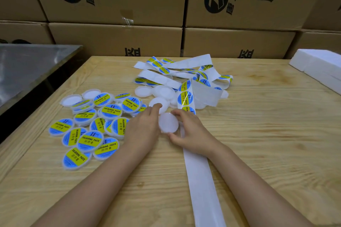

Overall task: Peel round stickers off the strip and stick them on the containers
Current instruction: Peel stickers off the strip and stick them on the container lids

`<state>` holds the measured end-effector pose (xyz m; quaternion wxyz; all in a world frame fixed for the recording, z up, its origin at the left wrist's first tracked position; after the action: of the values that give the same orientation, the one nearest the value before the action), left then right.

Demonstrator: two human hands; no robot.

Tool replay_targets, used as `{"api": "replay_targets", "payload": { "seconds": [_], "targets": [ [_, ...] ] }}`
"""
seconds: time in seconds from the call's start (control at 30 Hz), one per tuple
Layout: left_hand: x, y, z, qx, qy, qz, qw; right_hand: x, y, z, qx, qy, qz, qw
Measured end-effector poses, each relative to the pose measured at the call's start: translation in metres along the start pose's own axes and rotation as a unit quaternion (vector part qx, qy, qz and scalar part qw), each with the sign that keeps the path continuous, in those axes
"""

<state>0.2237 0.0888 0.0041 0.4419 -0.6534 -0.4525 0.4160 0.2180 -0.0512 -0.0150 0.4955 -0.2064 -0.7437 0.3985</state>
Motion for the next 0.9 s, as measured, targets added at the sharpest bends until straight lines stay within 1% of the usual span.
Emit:
{"api": "replay_targets", "payload": {
  "seconds": [0.07,0.13,0.2,0.27,0.3,0.37,0.4,0.47,0.53,0.6,0.67,0.73,0.77,0.83,0.9],
  "targets": [
    [-0.001,-0.008,0.0,-0.046,0.048,-0.063,0.996,-0.002,0.001,0.0,0.026,-0.004,0.019,0.999],
    [-0.003,-0.016,0.002,-0.101,0.079,-0.127,0.984,-0.003,0.003,0.0,0.062,-0.01,0.042,0.997],
    [-0.002,-0.018,0.002,-0.111,0.108,-0.171,0.973,-0.001,0.004,0.001,0.085,-0.022,0.046,0.995],
    [-0.005,-0.019,0.004,-0.115,0.139,-0.162,0.97,0.002,0.003,0.002,0.095,-0.043,0.047,0.993],
    [-0.008,-0.02,0.006,-0.118,0.162,-0.13,0.971,0.003,0.002,0.002,0.092,-0.047,0.033,0.994],
    [-0.018,-0.02,0.011,-0.134,0.209,-0.063,0.967,0.005,-0.003,0.002,0.061,-0.033,-0.07,0.995],
    [-0.023,-0.02,0.014,-0.144,0.227,-0.041,0.962,0.003,-0.007,0.002,0.037,-0.018,-0.139,0.989],
    [-0.031,-0.018,0.017,-0.147,0.251,-0.011,0.957,-0.002,-0.011,0.002,0.003,0.025,-0.258,0.966],
    [-0.034,-0.019,0.018,-0.148,0.253,0.014,0.956,-0.007,-0.011,0.002,-0.004,0.044,-0.308,0.95],
    [-0.033,-0.02,0.018,-0.154,0.247,0.023,0.957,-0.007,-0.011,0.001,-0.011,0.049,-0.307,0.95],
    [-0.032,-0.018,0.018,-0.121,0.238,0.017,0.964,-0.01,-0.012,-0.001,-0.034,0.062,-0.324,0.943],
    [-0.031,-0.012,0.018,-0.062,0.218,0.003,0.974,-0.014,-0.014,-0.002,-0.064,0.08,-0.339,0.935],
    [-0.03,-0.01,0.018,-0.027,0.203,0.003,0.979,-0.017,-0.016,-0.002,-0.091,0.094,-0.314,0.94],
    [-0.027,-0.005,0.017,0.025,0.159,0.027,0.987,-0.022,-0.022,0.001,-0.142,0.119,-0.22,0.958],
    [-0.023,0.0,0.016,0.045,0.122,0.052,0.99,-0.025,-0.023,0.002,-0.146,0.143,-0.131,0.97]
  ]
}}
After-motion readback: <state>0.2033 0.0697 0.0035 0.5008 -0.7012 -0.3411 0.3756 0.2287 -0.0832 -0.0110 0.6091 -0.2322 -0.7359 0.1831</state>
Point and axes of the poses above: each hand's wrist, its own z-axis away from the middle knuckle, its own y-axis out of the palm, x = y × z, the point moved 4 cm from there along -z, towards the middle knuckle, and after that the axes turned 9 degrees about x, right-handed, at the moved point
